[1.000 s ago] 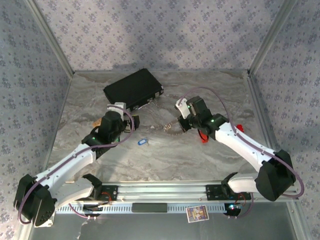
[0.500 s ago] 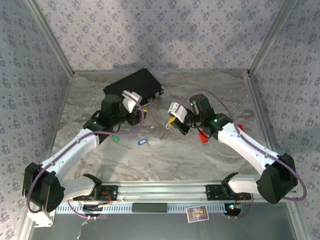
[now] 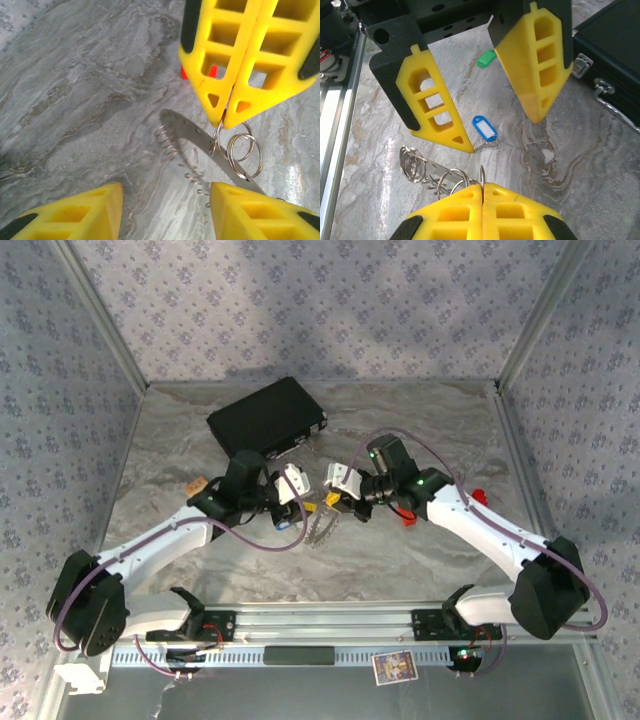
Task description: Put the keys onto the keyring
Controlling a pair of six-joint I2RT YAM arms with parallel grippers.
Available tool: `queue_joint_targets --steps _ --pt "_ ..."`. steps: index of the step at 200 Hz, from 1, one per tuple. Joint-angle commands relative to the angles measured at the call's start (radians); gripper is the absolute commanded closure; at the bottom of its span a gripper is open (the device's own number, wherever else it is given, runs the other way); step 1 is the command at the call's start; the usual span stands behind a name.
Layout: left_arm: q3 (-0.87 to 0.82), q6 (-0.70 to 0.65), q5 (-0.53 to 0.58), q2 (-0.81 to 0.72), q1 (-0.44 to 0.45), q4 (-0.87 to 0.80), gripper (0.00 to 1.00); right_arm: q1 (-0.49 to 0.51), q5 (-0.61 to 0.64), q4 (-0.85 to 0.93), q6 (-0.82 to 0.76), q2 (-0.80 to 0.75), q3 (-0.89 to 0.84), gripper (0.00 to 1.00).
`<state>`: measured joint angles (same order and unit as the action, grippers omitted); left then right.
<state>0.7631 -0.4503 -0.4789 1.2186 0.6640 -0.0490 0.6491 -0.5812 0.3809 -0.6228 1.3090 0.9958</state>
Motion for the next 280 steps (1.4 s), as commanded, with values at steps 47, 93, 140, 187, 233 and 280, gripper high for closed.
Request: queue_joint_targets --steps 47,93,140,187,233,280 --pt "-0.018 -0.076 -0.110 0.021 0.026 0.037 0.64 0.031 -0.030 0.025 -0.042 0.003 0.020 1.00" --pt "-0.034 -0.059 -0.136 0.026 0.038 0.074 0.68 0.049 -0.024 0.020 -0.040 0.010 0.022 1.00" --pt "-0.047 -0.025 -0.131 0.030 0.042 0.118 0.91 0.064 -0.030 0.005 -0.024 0.017 0.021 1.00" --pt "-0.086 0.018 -0.112 -0.013 0.043 0.196 1.00 0.050 0.038 0.001 -0.031 -0.033 -0.018 0.72" --pt "-0.120 0.072 0.020 -0.029 0.073 0.241 1.00 -0.018 0.052 -0.044 0.087 -0.207 -0.166 0.50" --pt "-0.113 0.088 0.072 -0.008 0.111 0.236 1.00 0.051 0.139 -0.116 0.135 -0.187 -0.228 0.50"
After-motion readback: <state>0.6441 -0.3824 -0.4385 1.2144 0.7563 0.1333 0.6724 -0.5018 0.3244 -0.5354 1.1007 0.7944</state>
